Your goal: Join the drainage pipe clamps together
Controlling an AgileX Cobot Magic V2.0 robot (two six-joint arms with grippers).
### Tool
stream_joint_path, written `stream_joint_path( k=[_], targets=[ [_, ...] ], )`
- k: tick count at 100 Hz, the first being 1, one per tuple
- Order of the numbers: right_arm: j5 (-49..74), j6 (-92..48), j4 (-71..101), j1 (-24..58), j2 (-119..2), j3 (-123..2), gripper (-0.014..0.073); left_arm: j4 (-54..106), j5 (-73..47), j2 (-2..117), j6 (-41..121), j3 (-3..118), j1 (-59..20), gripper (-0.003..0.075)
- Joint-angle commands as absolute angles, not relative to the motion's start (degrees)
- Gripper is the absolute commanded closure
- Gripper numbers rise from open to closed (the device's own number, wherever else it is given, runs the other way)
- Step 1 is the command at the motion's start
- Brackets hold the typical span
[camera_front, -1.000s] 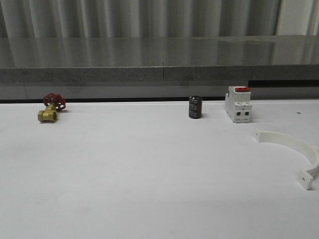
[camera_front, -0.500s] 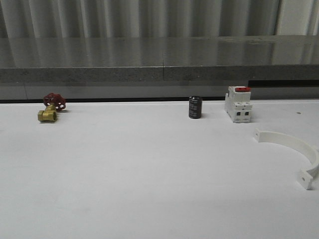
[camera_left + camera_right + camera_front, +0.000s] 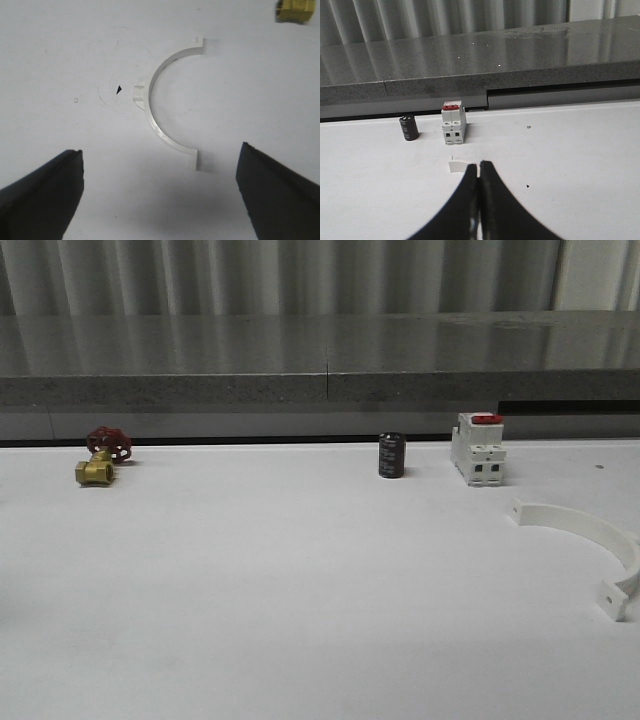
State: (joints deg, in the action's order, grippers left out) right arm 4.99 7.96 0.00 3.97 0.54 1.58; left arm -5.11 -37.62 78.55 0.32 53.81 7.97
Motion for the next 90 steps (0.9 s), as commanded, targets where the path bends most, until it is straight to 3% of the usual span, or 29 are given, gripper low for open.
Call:
stream_joint_path(
  k=[1,45,90],
  targets=[
    [0.31,7.37,0.0,3.98,1.66,0.6,0.0661,-3.96,-34.03,82.5,2.09,57.48,9.16,0.0115],
    [0.31,7.37,0.0,3.98,1.66,0.6,0.0661,1.49,-32.73,101.24,9.4,68.02,11.41,0.0115],
    [0.31,7.37,0.0,3.98,1.66,0.6,0.0661,1.49,-33.47,108.82,10.96,72.17,11.41,0.0115]
  ],
)
